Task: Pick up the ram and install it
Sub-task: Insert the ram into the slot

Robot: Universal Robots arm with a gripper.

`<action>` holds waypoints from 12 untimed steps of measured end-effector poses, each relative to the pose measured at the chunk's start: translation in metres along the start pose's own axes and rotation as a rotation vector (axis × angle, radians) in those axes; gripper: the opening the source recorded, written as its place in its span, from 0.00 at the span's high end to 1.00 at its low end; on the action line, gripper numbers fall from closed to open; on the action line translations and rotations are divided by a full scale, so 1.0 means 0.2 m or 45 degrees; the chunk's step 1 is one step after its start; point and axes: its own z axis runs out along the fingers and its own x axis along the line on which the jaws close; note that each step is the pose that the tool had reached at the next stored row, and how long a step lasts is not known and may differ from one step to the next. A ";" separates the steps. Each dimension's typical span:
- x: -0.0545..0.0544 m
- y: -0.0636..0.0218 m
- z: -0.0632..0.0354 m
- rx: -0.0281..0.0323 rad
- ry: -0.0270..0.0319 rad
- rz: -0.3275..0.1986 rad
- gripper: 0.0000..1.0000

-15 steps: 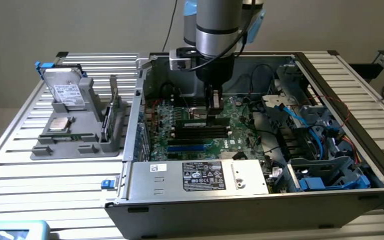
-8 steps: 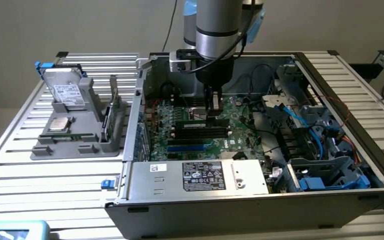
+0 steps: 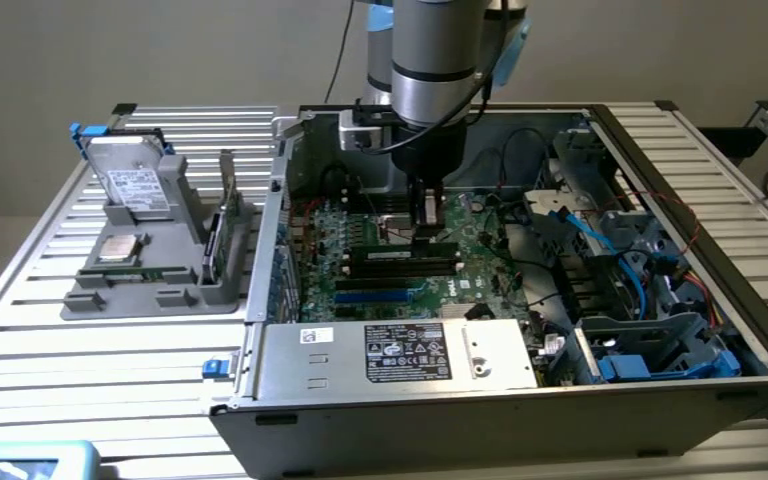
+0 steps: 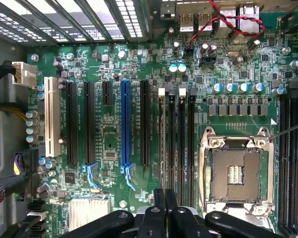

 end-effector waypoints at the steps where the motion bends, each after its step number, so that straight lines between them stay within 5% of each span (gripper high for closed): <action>1: 0.00 0.000 0.003 -0.0001 0.0000 0.001 0.88; 12: 0.02 -0.001 0.010 -0.0012 -0.0012 0.002 0.88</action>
